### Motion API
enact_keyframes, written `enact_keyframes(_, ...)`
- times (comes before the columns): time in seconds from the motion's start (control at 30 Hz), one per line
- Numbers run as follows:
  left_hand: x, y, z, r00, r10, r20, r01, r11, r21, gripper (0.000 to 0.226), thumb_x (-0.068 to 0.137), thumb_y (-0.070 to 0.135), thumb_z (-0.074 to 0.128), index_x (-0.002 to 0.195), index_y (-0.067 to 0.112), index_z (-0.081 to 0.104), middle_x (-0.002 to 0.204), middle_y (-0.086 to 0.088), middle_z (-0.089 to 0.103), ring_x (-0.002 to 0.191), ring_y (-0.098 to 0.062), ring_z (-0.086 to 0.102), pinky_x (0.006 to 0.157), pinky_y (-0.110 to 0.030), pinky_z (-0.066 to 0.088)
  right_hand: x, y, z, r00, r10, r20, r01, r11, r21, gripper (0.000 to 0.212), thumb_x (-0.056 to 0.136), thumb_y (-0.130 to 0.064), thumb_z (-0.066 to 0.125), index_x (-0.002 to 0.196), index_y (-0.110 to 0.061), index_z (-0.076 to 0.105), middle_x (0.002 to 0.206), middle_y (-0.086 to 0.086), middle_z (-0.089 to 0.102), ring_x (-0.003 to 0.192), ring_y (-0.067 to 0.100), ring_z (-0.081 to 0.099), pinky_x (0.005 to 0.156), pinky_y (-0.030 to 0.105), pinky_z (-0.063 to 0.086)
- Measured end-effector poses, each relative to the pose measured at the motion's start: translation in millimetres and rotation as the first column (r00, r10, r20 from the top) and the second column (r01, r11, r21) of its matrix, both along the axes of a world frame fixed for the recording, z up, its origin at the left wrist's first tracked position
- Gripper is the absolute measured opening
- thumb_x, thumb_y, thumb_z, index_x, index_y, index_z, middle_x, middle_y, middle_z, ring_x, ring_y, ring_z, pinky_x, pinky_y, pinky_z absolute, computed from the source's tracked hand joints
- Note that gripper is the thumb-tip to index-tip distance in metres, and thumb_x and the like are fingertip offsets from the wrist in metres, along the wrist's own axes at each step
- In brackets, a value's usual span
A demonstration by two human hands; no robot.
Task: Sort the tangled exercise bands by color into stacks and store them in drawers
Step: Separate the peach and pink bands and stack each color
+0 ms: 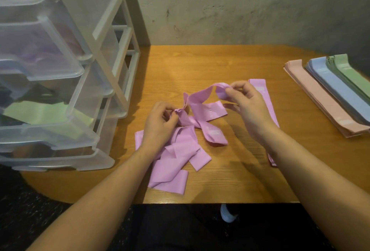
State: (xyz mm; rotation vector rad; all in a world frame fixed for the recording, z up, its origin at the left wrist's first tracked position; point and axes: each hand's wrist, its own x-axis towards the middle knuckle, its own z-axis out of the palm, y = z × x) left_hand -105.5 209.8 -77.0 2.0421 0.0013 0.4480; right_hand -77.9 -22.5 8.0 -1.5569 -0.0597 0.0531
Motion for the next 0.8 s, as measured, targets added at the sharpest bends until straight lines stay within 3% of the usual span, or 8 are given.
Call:
enact_keyframes(0.13, -1.0, -1.9, 0.8, 0.995, -0.099, 0.009, 0.097, 0.992, 0.086, 0.009, 0.085, 0.011, 0.064, 0.090, 0.017, 0.060, 0.100, 0.005, 0.054, 0.084, -0.011, 0.055, 0.075, -0.042, 0.050, -0.7, -7.0, 10.2, 0.995, -0.048, -0.091, 0.059, 0.990, 0.127, 0.012, 0.092, -0.013, 0.051, 0.084, -0.022, 0.050, 0.082, 0.000, 0.063, 0.083, 0.018, 0.064, 0.079, 0.037, 0.054)
enact_keyframes(0.23, -0.7, -1.9, 1.0, 0.990, -0.140, 0.034, 0.132, 0.974, 0.183, 0.020, 0.083, 0.026, 0.060, 0.100, 0.015, 0.063, 0.114, 0.008, 0.055, 0.104, -0.013, 0.057, 0.087, -0.045, 0.050, -4.0, -5.2, 20.3, 0.993, -0.066, -0.093, 0.080, 0.986, 0.148, 0.006, 0.082, -0.020, 0.049, 0.077, -0.019, 0.047, 0.074, -0.001, 0.057, 0.082, 0.021, 0.053, 0.075, 0.036, 0.048)
enact_keyframes(0.33, -3.7, -2.8, 3.2, 0.986, -0.167, 0.009, 0.160, 0.955, 0.248, 0.035, 0.084, 0.037, 0.060, 0.115, 0.020, 0.063, 0.134, 0.007, 0.051, 0.124, -0.014, 0.052, 0.098, -0.049, 0.046, -10.6, -4.0, 31.3, 0.993, -0.072, -0.091, 0.085, 0.985, 0.150, 0.011, 0.080, -0.029, 0.049, 0.079, -0.018, 0.050, 0.082, 0.005, 0.049, 0.082, 0.020, 0.045, 0.065, 0.030, 0.040)
enact_keyframes(0.43, -7.2, -4.9, 11.2, 0.983, -0.182, 0.037, 0.168, 0.955, 0.245, 0.038, 0.086, 0.043, 0.057, 0.117, 0.021, 0.063, 0.141, 0.008, 0.049, 0.131, -0.013, 0.048, 0.102, -0.049, 0.040, -14.8, -4.0, 39.9, 0.991, -0.045, -0.130, 0.073, 0.974, 0.214, 0.015, 0.083, -0.029, 0.052, 0.093, -0.017, 0.053, 0.088, 0.008, 0.050, 0.078, 0.018, 0.052, 0.064, 0.030, 0.046)
enact_keyframes(0.5, -6.9, -9.4, 20.2, 0.978, -0.197, 0.069, 0.177, 0.958, 0.228, 0.036, 0.088, 0.043, 0.058, 0.116, 0.021, 0.064, 0.139, 0.011, 0.049, 0.131, -0.011, 0.047, 0.103, -0.050, 0.040, -17.4, -4.0, 42.6, 0.989, -0.033, -0.146, 0.067, 0.969, 0.239, 0.010, 0.093, -0.023, 0.053, 0.085, -0.019, 0.050, 0.079, 0.004, 0.050, 0.073, 0.017, 0.056, 0.067, 0.035, 0.051)
enact_keyframes(0.57, -6.5, -20.0, 33.0, 0.968, -0.236, 0.090, 0.224, 0.966, 0.130, 0.033, 0.090, 0.039, 0.061, 0.116, 0.019, 0.063, 0.134, 0.010, 0.052, 0.127, -0.011, 0.051, 0.101, -0.048, 0.045, -20.7, -5.1, 42.8, 0.989, -0.026, -0.146, 0.061, 0.968, 0.243, 0.030, 0.100, -0.021, 0.054, 0.073, -0.023, 0.043, 0.070, -0.002, 0.047, 0.069, 0.016, 0.053, 0.062, 0.033, 0.051)
enact_keyframes(0.67, -14.5, -48.9, 61.4, 0.969, -0.237, 0.074, 0.246, 0.956, -0.158, 0.033, 0.086, 0.039, 0.063, 0.113, 0.022, 0.061, 0.118, 0.003, 0.062, 0.101, -0.005, 0.061, 0.089, -0.035, 0.051, -26.7, -5.4, 42.8, 0.990, -0.004, -0.138, 0.033, 0.977, 0.212, 0.037, 0.098, -0.032, 0.061, 0.070, -0.026, 0.038, 0.068, -0.009, 0.053, 0.070, 0.014, 0.051, 0.058, 0.030, 0.041)
enact_keyframes(0.8, -25.4, -84.8, 89.1, 0.964, -0.251, 0.091, 0.266, 0.876, -0.402, 0.039, 0.078, 0.039, 0.071, 0.111, 0.026, 0.057, 0.111, 0.002, 0.063, 0.085, -0.007, 0.062, 0.077, -0.041, 0.055, -32.7, -6.5, 44.1, 0.992, -0.048, -0.119, 0.072, 0.975, 0.210, 0.041, 0.093, -0.023, 0.069, 0.070, -0.026, 0.035, 0.086, -0.015, 0.070, 0.075, 0.016, 0.052, 0.055, 0.031, 0.027)
